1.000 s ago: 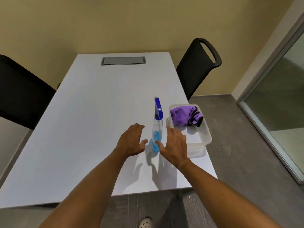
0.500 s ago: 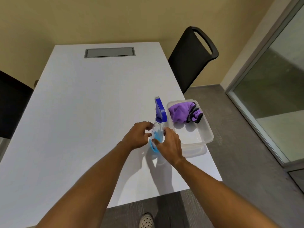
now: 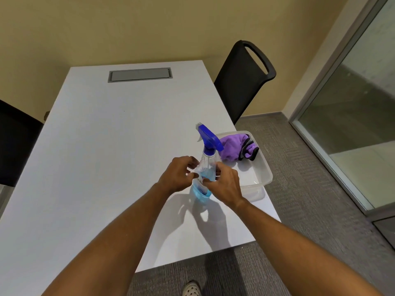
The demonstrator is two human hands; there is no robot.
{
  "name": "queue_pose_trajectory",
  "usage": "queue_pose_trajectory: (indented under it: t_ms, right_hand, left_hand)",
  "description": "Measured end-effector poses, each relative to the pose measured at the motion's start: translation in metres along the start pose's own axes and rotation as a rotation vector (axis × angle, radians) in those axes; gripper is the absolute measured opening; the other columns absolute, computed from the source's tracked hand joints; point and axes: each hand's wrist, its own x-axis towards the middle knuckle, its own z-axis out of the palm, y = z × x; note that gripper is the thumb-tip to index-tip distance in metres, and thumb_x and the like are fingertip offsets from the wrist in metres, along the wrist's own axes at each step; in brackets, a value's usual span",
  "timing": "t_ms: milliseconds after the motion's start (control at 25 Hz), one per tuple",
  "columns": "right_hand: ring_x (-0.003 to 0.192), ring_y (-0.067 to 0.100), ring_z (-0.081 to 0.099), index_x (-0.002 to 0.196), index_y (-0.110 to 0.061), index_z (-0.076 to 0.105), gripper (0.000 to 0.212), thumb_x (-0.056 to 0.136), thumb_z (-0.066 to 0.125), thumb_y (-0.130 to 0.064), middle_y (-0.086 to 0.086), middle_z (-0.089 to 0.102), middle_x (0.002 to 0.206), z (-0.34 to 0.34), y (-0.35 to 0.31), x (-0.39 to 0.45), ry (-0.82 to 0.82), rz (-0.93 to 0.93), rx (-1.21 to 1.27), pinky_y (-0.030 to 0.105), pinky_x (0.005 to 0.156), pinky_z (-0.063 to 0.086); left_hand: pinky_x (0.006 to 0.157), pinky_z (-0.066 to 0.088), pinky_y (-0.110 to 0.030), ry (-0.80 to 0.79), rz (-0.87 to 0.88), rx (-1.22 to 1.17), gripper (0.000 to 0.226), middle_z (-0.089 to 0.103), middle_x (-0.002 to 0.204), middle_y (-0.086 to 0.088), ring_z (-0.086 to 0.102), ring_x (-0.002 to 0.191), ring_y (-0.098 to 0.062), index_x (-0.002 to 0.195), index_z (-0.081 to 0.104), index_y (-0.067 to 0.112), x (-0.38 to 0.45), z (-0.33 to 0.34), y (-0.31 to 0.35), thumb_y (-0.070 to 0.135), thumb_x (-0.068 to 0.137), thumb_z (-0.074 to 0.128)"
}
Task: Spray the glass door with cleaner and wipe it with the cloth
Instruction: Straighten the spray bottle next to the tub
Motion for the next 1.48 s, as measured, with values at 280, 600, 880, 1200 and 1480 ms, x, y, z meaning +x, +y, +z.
queue_pose_trajectory:
  t_ms: [280,600,880,1200,1480]
  right_hand:
    - [0.108,0.02,0.063,0.127,-0.011,0.063,0.05,0.08,0.08,-0.012,0.009,0.066,0.125,-0.068,-0.028,0.013,-0.184,-0.061,0.077,0.023,0.082,0.054]
    - [0.106,0.019,0.067,0.125,-0.013,0.064,0.048,0.08,0.077,-0.002,0.002,0.069,0.115,-0.148,-0.038,0.038,-0.285,-0.154,0.163,0.043,0.089,0.06]
    - [0.108,0.019,0.067,0.115,-0.019,0.067,0.045,0.075,0.081,-0.002,0.001,0.068,0.114,-0.192,-0.004,0.084,-0.392,-0.216,0.143,0.04,0.091,0.059]
    - [0.098,0.016,0.071,0.114,-0.009,0.069,0.049,0.069,0.087,-0.006,0.005,0.073,0.106,-0.198,0.051,0.118,-0.519,-0.254,0.062,0.036,0.086,0.061]
    - [0.09,0.008,0.071,0.109,-0.013,0.07,0.049,0.065,0.09,-0.006,-0.005,0.072,0.095,-0.179,0.092,0.124,-0.56,-0.246,0.031,0.03,0.082,0.062]
  left_hand:
    - [0.097,0.05,-0.034,-0.015,0.046,0.04,0.051,0.064,0.127,-0.005,0.061,0.11,-0.019,0.125,0.059,0.014,0.005,-0.028,0.045,0.02,0.079,0.078]
    - [0.095,0.052,-0.035,0.039,0.099,-0.076,0.05,0.064,0.121,-0.004,0.061,0.106,-0.019,0.121,0.059,0.018,0.023,-0.028,0.107,0.016,0.075,0.08]
    - [0.092,0.053,-0.032,0.181,-0.011,-0.159,0.047,0.066,0.116,-0.005,0.063,0.102,-0.02,0.117,0.062,0.014,0.042,0.015,0.14,0.019,0.075,0.082]
    - [0.085,0.054,-0.025,0.239,-0.157,-0.182,0.05,0.066,0.101,0.002,0.064,0.092,-0.016,0.114,0.066,0.011,0.055,0.074,0.142,0.016,0.069,0.087]
    - [0.079,0.05,-0.012,0.22,-0.228,-0.179,0.046,0.069,0.106,0.001,0.065,0.092,-0.012,0.109,0.065,0.016,0.062,0.117,0.114,0.019,0.068,0.087]
